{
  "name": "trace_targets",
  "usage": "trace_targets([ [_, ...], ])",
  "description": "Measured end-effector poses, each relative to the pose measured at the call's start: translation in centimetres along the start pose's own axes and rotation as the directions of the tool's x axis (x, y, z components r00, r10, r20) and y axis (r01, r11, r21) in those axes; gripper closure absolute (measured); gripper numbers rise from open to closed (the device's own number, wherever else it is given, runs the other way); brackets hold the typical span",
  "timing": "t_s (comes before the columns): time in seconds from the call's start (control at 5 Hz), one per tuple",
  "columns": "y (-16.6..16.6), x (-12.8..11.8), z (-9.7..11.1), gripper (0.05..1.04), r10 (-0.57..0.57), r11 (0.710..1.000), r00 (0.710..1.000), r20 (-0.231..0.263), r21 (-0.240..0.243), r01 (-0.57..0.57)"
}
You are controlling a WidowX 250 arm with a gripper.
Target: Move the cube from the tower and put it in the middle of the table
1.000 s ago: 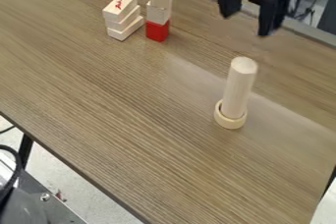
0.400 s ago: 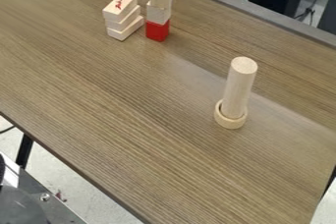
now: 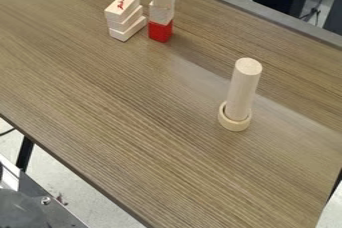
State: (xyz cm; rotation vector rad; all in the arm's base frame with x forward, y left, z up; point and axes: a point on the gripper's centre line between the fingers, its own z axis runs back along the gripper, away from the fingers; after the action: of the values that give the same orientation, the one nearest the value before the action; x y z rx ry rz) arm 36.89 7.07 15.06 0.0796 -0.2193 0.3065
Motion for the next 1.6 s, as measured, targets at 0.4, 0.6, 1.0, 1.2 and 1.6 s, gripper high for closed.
trace_targets([
  [0.4,2.4,0.9,-1.6,0.083,0.085,0.996,0.996,-0.038,0.029,-0.084],
  [0.6,4.0,1.3,-2.5,0.083,0.123,0.992,0.991,-0.057,0.042,-0.12],
  [1.0,5.4,1.7,-2.7,0.083,0.141,0.99,0.988,-0.069,0.02,-0.14],
  [1.2,5.2,1.7,-2.7,0.083,0.121,0.992,0.99,-0.077,-0.012,-0.123],
  [1.6,4.9,1.7,-2.7,0.083,0.11,0.993,0.991,-0.073,-0.021,-0.112],
])
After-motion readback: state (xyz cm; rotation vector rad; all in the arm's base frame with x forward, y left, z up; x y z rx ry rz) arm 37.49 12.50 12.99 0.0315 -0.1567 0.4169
